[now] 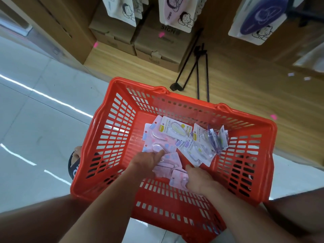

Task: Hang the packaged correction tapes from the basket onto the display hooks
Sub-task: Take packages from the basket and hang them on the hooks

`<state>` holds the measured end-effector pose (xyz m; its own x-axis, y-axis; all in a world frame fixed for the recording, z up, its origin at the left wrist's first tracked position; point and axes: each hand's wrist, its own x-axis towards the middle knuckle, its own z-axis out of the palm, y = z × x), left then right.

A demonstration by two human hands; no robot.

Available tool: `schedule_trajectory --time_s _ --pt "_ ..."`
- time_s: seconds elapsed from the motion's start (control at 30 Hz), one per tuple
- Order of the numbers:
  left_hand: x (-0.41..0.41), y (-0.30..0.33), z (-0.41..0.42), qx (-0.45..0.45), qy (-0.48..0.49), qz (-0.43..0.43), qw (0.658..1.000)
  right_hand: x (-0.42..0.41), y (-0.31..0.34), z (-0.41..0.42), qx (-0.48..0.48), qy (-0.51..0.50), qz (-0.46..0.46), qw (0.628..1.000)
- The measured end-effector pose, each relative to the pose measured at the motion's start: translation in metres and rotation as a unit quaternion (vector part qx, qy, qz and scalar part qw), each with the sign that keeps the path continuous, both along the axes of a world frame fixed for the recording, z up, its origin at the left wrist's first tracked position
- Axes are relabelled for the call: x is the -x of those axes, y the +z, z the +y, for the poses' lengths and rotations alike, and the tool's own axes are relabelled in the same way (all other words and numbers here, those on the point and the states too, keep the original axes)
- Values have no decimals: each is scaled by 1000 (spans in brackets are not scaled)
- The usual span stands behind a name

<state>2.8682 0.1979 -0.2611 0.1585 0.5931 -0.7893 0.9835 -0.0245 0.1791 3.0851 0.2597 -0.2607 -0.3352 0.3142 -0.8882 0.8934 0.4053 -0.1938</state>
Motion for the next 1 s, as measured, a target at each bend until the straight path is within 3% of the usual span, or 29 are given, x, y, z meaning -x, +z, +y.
schedule_trajectory --time_s 0.17,0.43,0.57,0.7,0.87,1.0 --pt "7 21 -4 -14 -27 -24 999 -5 5 5 24 -55 18 998" --pt "16 71 -5 -62 126 -74 987 -21 32 18 46 -103 38 993" --pt "19 97 -4 -96 293 -138 941 -32 65 27 23 -122 74 990" --pt "16 126 4 -156 426 -185 872 -38 113 47 -3 -170 153 974" --pt "5 174 21 -223 546 -293 752 -48 188 73 -11 -290 292 911" --pt "-18 220 34 -273 555 -366 696 -57 243 77 101 -442 443 774"
